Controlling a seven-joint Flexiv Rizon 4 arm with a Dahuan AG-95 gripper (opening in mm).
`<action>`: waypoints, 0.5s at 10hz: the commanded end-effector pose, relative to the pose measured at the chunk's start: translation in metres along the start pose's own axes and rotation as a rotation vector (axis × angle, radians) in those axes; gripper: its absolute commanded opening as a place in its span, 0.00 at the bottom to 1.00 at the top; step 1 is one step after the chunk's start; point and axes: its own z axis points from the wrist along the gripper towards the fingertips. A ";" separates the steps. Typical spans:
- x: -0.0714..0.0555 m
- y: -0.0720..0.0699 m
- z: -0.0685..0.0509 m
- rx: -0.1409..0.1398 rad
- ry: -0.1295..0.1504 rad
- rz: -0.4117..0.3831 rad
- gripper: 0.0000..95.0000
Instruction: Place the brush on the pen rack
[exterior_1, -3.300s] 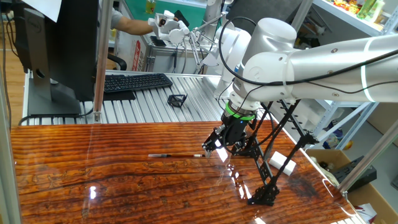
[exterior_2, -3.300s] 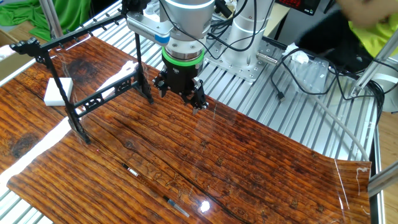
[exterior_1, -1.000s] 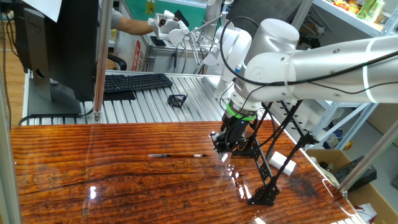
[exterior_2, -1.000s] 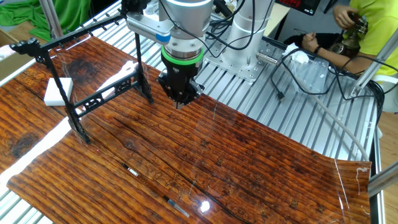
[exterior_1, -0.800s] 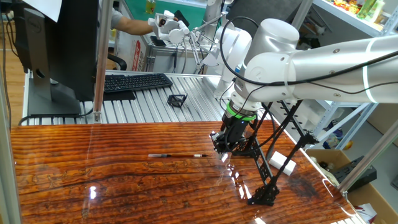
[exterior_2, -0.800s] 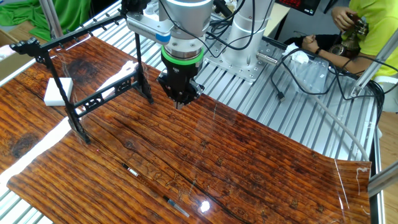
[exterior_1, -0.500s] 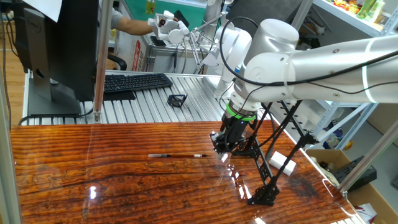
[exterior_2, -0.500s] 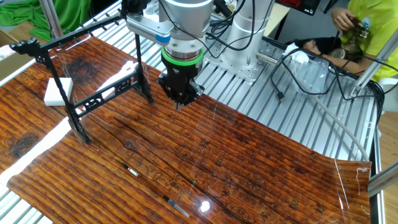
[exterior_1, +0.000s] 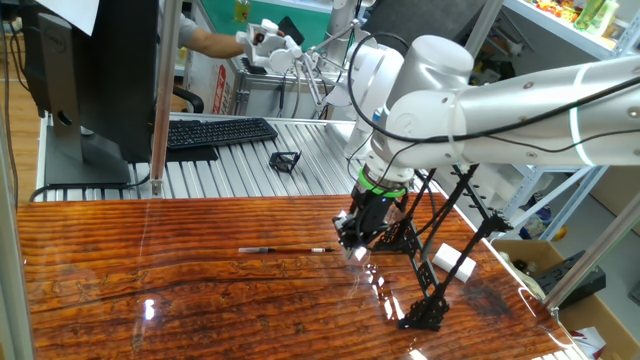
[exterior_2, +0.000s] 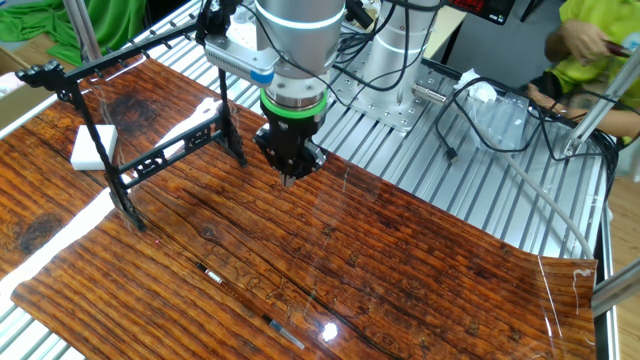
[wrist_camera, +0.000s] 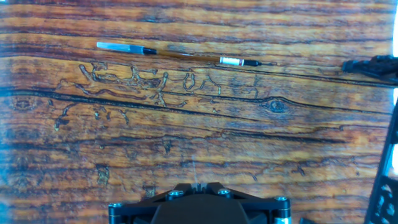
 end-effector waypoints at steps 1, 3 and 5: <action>-0.002 0.002 0.006 -0.005 -0.001 0.005 0.00; -0.006 0.003 0.013 -0.010 -0.002 0.010 0.00; -0.011 0.004 0.019 -0.015 -0.002 0.016 0.00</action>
